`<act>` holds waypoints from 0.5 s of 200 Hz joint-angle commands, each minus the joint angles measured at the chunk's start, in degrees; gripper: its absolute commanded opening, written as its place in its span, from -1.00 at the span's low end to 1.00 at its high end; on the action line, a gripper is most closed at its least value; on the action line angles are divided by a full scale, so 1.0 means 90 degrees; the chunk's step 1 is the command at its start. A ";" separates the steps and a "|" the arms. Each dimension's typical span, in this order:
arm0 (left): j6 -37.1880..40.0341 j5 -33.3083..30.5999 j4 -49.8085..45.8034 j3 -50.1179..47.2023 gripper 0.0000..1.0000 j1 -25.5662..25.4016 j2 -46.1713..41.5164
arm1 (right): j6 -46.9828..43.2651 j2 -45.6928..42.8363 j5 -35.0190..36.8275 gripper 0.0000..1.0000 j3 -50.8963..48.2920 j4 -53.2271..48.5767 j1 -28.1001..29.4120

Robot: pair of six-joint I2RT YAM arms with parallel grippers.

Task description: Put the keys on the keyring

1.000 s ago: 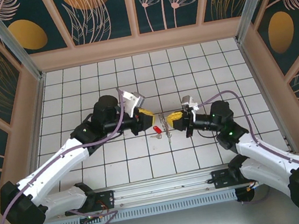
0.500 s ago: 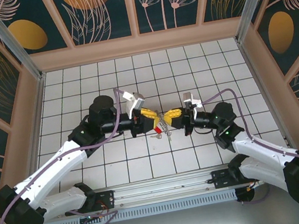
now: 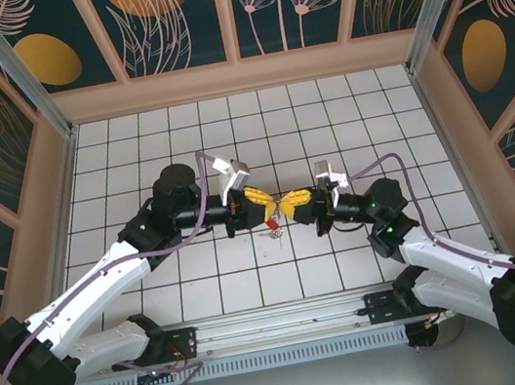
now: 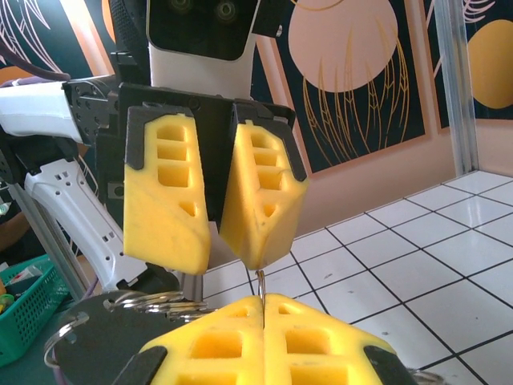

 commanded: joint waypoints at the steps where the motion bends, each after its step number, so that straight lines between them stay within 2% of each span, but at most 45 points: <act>1: 0.0062 0.0281 0.0296 -0.0144 -0.55 0.0015 0.0045 | 0.0031 -0.0012 0.0074 -1.00 0.0029 0.0556 0.0093; 26: 0.0049 0.0287 0.0336 -0.0158 -0.56 0.0015 0.0068 | 0.0016 -0.0012 0.0065 -1.00 0.0059 0.0577 0.0134; 57: 0.0038 0.0282 0.0390 -0.0149 -0.67 0.0018 0.0103 | 0.0043 0.0006 0.0040 -1.00 0.0058 0.0651 0.0142; 100: 0.0015 0.0312 0.0409 -0.0176 -0.68 0.0021 0.0127 | 0.0118 0.0053 0.0014 -1.00 0.0029 0.0822 0.0142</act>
